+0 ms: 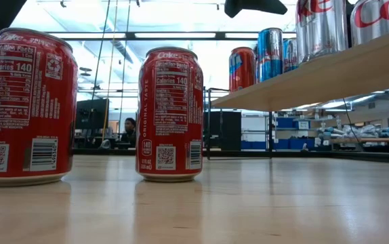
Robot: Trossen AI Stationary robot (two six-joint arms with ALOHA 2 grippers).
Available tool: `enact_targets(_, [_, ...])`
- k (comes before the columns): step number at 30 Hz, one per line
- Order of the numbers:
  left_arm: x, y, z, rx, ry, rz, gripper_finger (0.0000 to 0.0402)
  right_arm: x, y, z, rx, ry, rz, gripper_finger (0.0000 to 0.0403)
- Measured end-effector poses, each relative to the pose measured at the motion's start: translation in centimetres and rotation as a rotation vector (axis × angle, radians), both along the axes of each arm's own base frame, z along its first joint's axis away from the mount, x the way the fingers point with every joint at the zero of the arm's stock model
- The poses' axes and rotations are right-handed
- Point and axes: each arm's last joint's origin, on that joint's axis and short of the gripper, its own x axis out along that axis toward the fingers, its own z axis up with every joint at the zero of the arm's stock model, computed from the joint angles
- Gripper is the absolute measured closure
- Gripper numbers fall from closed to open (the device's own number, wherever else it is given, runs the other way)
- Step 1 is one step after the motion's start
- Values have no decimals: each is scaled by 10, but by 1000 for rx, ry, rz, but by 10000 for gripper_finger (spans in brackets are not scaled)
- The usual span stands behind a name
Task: Place canned beverage on shelf
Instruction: Adjust the dark red soda
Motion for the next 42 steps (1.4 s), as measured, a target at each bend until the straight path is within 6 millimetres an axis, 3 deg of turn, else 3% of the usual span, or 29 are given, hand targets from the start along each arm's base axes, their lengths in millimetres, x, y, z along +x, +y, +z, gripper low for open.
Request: enact_targets(42, [2, 0, 1, -3, -21, -1, 83, -1, 1, -1, 34, 2, 12, 56])
